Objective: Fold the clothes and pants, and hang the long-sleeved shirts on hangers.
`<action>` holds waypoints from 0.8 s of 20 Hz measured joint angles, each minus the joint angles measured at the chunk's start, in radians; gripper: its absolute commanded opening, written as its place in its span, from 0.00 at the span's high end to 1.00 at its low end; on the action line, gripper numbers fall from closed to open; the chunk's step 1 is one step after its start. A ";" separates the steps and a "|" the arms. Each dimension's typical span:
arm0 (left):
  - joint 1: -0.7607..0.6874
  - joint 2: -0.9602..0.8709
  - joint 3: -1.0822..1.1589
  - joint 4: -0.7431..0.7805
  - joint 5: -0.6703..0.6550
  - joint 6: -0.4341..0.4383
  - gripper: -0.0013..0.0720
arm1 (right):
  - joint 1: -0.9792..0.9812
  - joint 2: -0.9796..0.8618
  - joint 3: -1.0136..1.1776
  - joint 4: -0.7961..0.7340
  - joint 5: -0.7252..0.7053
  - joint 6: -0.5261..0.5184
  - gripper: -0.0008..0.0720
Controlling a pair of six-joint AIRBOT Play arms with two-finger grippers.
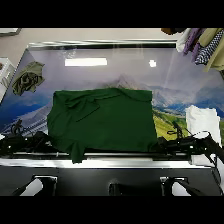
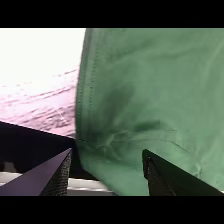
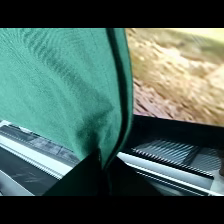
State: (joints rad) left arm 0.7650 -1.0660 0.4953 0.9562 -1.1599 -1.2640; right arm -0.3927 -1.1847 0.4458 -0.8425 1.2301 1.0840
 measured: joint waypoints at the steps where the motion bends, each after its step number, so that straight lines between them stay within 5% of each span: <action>1: 0.002 -0.004 -0.002 0.002 0.010 0.000 0.28 | 0.000 0.000 0.000 0.003 0.000 -0.001 0.95; 6: -0.019 -0.063 -0.010 -0.047 0.035 0.025 0.29 | 0.000 0.000 0.000 0.019 0.000 -0.014 0.95; 7: -0.032 -0.075 -0.011 -0.053 0.037 0.027 0.38 | 0.000 0.000 0.000 0.022 0.000 -0.015 0.95; 9: -0.060 -0.093 -0.013 -0.047 0.060 0.032 0.97 | 0.000 0.002 0.000 0.032 0.001 -0.019 0.95; 16: -0.107 -0.103 0.026 -0.176 0.060 0.089 0.96 | 0.043 0.002 0.034 0.176 -0.012 -0.101 0.95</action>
State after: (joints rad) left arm 0.6582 -1.1687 0.5217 0.7803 -1.1000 -1.1751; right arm -0.3492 -1.1828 0.4797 -0.6662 1.2179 0.9829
